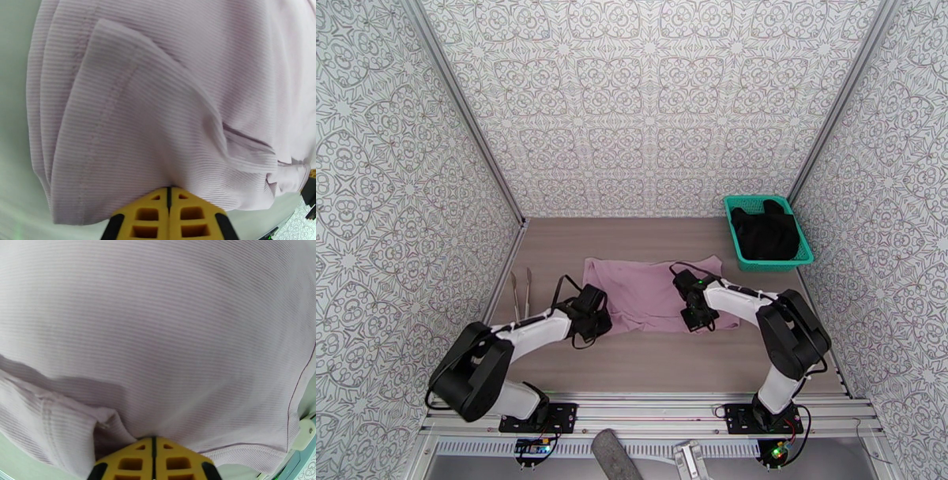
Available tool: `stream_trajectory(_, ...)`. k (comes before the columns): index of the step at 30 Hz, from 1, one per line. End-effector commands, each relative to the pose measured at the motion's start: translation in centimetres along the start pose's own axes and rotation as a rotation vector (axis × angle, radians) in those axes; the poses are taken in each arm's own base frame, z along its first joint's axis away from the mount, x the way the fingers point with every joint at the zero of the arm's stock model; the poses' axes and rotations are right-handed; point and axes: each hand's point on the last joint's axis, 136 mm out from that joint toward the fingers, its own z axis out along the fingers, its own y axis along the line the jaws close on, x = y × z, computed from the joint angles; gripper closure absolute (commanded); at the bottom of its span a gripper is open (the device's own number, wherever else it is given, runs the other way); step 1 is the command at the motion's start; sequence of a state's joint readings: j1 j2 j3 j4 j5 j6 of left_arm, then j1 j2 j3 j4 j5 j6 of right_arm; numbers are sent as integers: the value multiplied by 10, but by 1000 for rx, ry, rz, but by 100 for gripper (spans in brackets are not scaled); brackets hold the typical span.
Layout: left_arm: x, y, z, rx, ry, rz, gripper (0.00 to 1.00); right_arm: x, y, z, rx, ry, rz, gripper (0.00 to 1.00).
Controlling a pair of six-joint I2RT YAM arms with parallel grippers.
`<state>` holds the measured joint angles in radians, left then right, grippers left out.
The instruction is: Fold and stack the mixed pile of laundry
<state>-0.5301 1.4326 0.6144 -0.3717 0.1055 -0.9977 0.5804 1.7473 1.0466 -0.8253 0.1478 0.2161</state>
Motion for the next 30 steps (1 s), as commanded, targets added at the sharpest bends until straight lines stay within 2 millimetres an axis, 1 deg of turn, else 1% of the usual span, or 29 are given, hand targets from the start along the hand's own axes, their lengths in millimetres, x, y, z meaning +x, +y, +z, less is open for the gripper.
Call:
stream_trajectory(1, 59, 104, -11, -397, 179, -66, 95, 5, -1, -4, -16, 7, -10, 92)
stream_trajectory(3, 43, 101, -23, -406, 138, -54, 91, -1, 0, -7, -21, -11, -17, 92)
stream_trajectory(6, 9, 89, -42, -405, 71, -43, 89, -9, -1, -13, -25, -33, -18, 90)
stream_trajectory(8, -14, 77, -55, -399, 24, -34, 88, -14, 0, -17, -31, -47, -22, 88)
stream_trajectory(10, -32, 64, -68, -386, -8, -18, 85, -16, 1, -22, -38, -58, -27, 87)
stream_trajectory(12, -48, 48, -82, -364, -41, 5, 78, -19, 0, -28, -41, -77, -27, 84)
stream_trajectory(14, -61, 31, -97, -342, -69, 31, 70, -23, 0, -36, -53, -98, -29, 81)
stream_trajectory(16, -73, 20, -110, -328, -94, 54, 65, -29, 0, -46, -67, -121, -33, 78)
stream_trajectory(18, -86, 13, -121, -319, -118, 61, 63, -39, 1, -60, -87, -157, -41, 75)
stream_trajectory(20, -103, 10, -129, -302, -135, 49, 63, -56, 1, -79, -115, -205, -54, 73)
stream_trajectory(22, -121, 9, -132, -280, -156, 21, 63, -75, 5, -95, -169, -248, -70, 70)
stream_trajectory(23, -130, 7, -130, -256, -158, 2, 65, -87, 9, -105, -211, -275, -77, 68)
stream_trajectory(25, -144, 2, -122, -196, -152, -32, 72, -110, 17, -118, -300, -316, -87, 64)
stream_trajectory(27, -154, -8, -110, -137, -145, -49, 80, -132, 24, -124, -397, -334, -87, 62)
stream_trajectory(30, -165, -28, -89, -55, -131, -51, 91, -164, 27, -122, -482, -341, -72, 58)
